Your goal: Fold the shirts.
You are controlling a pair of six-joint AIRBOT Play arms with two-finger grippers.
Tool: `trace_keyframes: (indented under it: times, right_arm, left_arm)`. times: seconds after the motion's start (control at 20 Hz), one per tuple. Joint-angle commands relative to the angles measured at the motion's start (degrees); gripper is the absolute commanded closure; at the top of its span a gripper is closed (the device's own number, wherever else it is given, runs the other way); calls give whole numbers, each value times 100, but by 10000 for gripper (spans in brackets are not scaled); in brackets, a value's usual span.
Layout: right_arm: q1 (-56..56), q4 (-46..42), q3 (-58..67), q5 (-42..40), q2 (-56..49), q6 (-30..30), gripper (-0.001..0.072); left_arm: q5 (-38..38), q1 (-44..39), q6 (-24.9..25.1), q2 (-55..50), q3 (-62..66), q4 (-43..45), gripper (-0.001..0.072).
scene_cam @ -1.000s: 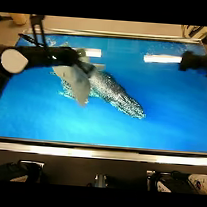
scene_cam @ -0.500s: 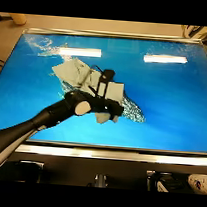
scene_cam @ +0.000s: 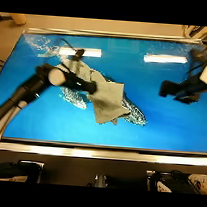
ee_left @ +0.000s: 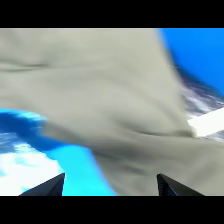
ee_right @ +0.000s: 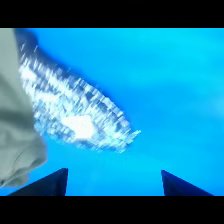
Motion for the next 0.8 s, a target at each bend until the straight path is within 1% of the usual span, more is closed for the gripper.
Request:
trace_keyframes:
  times: [0.0,0.15,0.3,0.45,0.6,0.75]
  right_arm:
    - [2,1558,-680,-328,-363,-396,87]
    - [2,2004,-1060,-483,-382,-503,87]
    - [2,2256,-1322,-468,-382,-680,85]
    - [2,2487,-1652,-428,-382,-804,83]
    - [9,3053,-2114,-415,-382,-1209,83]
    - [9,3462,-2518,-667,-387,-1526,81]
  left_arm:
    - [-651,1349,103,-223,103,203,-8]
    - [-490,1897,-42,-782,103,7,-7]
    - [-177,2046,-42,-1473,103,-420,-6]
    - [553,2055,-39,-1963,103,-1073,-5]
    - [1440,2055,-37,-2218,105,-1650,-5]
    - [1991,2055,-37,-2369,105,-2041,-1]
